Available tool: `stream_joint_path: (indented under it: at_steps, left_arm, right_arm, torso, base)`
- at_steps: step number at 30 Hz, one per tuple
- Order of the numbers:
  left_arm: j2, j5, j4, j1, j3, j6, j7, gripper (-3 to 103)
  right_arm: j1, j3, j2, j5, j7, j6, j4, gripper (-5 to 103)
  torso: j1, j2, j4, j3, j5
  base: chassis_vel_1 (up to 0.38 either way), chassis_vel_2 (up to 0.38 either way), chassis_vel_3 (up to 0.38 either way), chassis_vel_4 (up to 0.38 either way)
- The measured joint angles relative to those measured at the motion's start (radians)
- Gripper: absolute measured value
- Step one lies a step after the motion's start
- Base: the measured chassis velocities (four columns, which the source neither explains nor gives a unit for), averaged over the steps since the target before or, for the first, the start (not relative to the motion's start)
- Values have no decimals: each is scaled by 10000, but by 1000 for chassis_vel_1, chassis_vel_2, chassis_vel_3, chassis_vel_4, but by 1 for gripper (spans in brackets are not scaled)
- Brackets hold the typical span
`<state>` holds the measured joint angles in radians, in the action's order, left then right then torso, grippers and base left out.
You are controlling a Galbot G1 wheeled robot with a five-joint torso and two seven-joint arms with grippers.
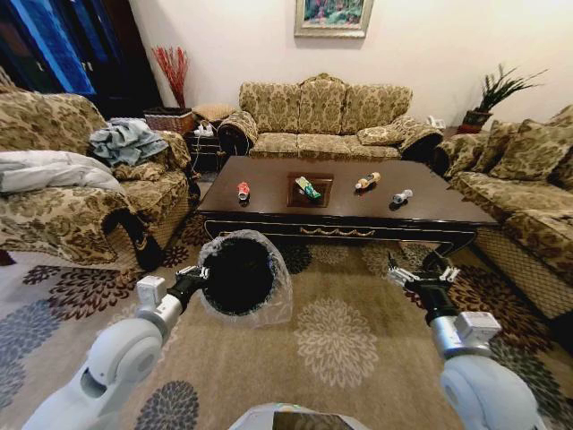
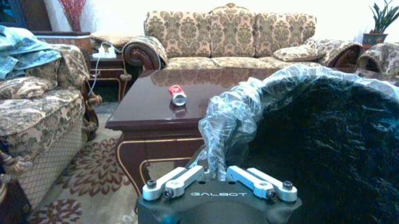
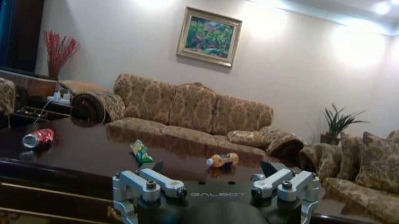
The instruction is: Move to the front of the table and place the trash on the table into the trash bin.
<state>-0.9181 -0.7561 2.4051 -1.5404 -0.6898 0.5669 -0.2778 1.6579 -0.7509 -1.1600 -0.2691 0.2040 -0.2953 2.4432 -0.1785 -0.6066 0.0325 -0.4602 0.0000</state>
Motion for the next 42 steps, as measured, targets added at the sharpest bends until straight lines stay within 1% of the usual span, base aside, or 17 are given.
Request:
stream_joint_path:
  at_steps: [2,5,6,7,8,11,12,13,16,22,26,29,31,32,34,35,42]
  left_arm:
    - [24,-2,34,72,-2,105,18,2]
    - [19,-1,42,74,-7,168,96,2]
    - [-40,34,45,73,-32,252,352,2]
    - [-123,308,44,104,-43,157,815,2]
    - [-131,484,45,184,13,73,1070,2]
    - [-126,610,-24,369,146,37,1227,2]
    - [-117,658,-204,583,197,33,1424,2]
    - [-117,658,-204,583,197,33,1424,2]
    - [-115,617,-611,851,134,41,1811,2]
    - [-92,556,-775,901,124,93,1919,2]
    - [-38,490,-669,951,241,246,1948,2]
    - [-2,442,-507,893,188,350,1959,2]
    - [14,424,-472,844,138,351,1962,2]
    - [50,380,-419,738,49,323,1967,2]
    - [42,367,-370,648,0,217,1969,2]
    - [42,367,-370,648,0,217,1969,2]
    - [-161,319,46,480,-151,83,1766,2]
  right_arm:
    - [0,-17,0,-21,317,-174,100,100]
    - [22,-16,-18,-32,458,-238,144,100]
    - [143,-1,-30,-55,606,-323,221,100]
    - [420,-17,15,-67,750,-524,377,100]
    - [515,-35,50,-64,830,-623,443,100]
    - [518,-52,16,-39,846,-662,467,100]
    - [483,-69,-64,-21,818,-671,493,100]
    - [483,-69,-64,-21,818,-671,493,100]
    - [664,-131,-158,-10,741,-670,575,100]
    - [1005,-400,-146,-64,543,-621,581,100]
    - [1022,-475,-133,-131,482,-584,581,100]
    - [806,-49,-11,-135,490,-610,581,100]
    - [764,58,3,-122,501,-619,581,100]
    - [693,299,11,-68,526,-641,581,100]
    - [680,560,31,22,543,-672,581,100]
    - [680,560,31,22,543,-672,581,100]
    - [741,798,-34,156,532,-693,580,100]
  torso:
    - [-52,-124,-1,-74,0]
    - [-74,-173,0,-102,1]
    - [-102,-243,0,-144,0]
    - [-155,-372,-1,-217,-1]
    - [-187,-449,0,-258,-1]
    - [-224,-541,-1,-315,0]
    - [-261,-626,-2,-366,1]
    - [-261,-626,-2,-366,1]
    - [-334,-802,-1,-474,-1]
    - [-422,-1021,0,-597,0]
    - [-488,-1171,-2,-684,0]
    - [-571,-1367,-1,-798,-1]
    - [-584,-1398,-1,-816,-1]
    - [-614,-1477,0,-864,3]
    - [-657,-1580,1,-923,-1]
    - [-657,-1580,1,-923,-1]
    - [-800,-1916,-1,-1119,0]
  base:
    - [0,0,0,0]
    - [0,0,0,0]
    - [0,0,0,0]
    - [0,0,0,0]
    - [0,0,0,0]
    - [0,0,0,0]
    - [0,0,0,0]
    - [0,0,0,0]
    - [0,0,0,0]
    - [0,0,0,0]
    - [0,0,0,0]
    - [0,0,0,0]
    - [0,0,0,0]
    - [0,0,0,0]
    - [0,0,0,0]
    - [0,0,0,0]
    - [0,0,0,0]
